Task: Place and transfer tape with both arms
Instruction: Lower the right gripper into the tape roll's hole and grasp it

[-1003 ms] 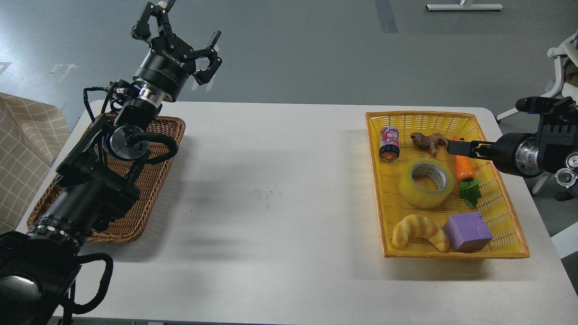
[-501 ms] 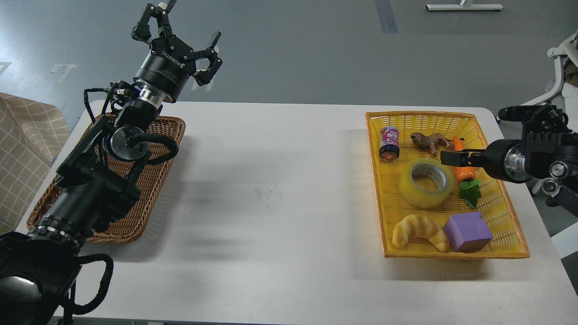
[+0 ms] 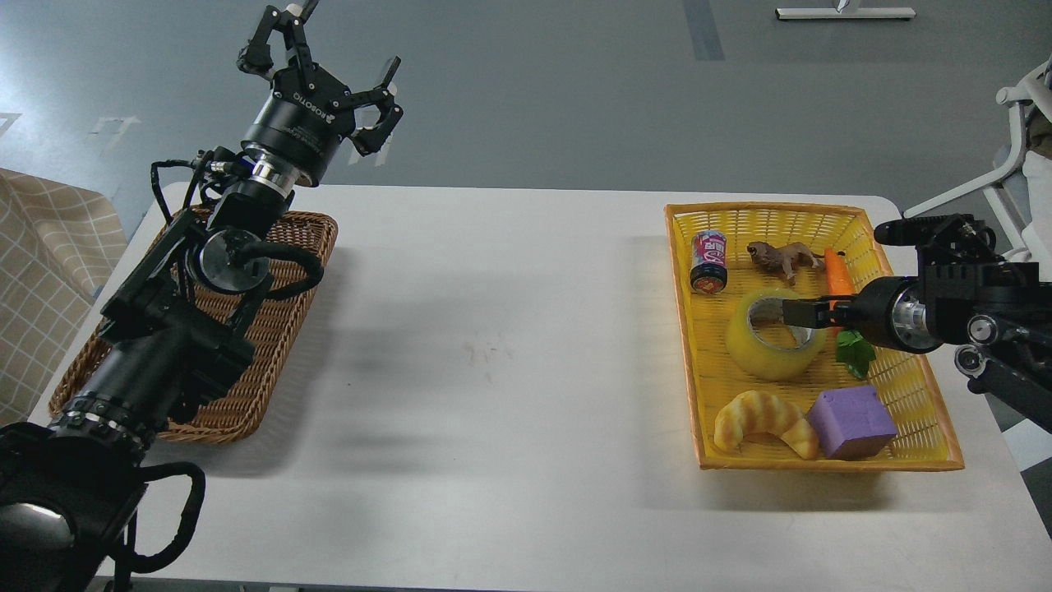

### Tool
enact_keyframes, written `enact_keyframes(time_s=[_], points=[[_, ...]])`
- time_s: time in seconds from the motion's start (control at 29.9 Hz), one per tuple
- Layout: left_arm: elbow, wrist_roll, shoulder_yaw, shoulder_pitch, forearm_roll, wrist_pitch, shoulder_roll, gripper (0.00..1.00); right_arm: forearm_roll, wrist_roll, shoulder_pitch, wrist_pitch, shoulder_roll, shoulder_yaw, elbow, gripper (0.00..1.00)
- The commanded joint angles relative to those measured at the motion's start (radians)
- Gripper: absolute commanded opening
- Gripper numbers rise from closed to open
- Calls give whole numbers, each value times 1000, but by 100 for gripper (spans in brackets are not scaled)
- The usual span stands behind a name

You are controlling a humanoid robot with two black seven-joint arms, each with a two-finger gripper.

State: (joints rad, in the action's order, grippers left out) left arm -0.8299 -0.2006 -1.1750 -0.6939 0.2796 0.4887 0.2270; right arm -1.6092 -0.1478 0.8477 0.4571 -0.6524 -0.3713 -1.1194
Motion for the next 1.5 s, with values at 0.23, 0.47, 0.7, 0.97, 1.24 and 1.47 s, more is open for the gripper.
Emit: enact_keyframes(time_s=[0.23, 0.47, 0.7, 0.97, 1.24, 1.47], points=[[2, 0, 0, 1, -2, 0, -3, 98, -37, -6, -3, 5, 25, 2, 12, 81], [5, 0, 0, 1, -2, 0, -3, 98, -35, -9, 4, 6, 33, 32, 18, 78], [5, 1, 0, -1, -2, 0, -1, 98, -34, -9, 7, 9, 49, 32, 35, 63], [5, 1, 0, -1, -2, 0, -1, 98, -31, -12, 11, 32, 59, 29, 50, 32], [6, 1, 0, -1, -2, 0, -1, 98, -24, -13, 16, 32, 60, 25, 47, 0], [6, 1, 0, 1, -2, 0, -3, 98, -20, -13, 31, 32, 42, 15, -9, 0]])
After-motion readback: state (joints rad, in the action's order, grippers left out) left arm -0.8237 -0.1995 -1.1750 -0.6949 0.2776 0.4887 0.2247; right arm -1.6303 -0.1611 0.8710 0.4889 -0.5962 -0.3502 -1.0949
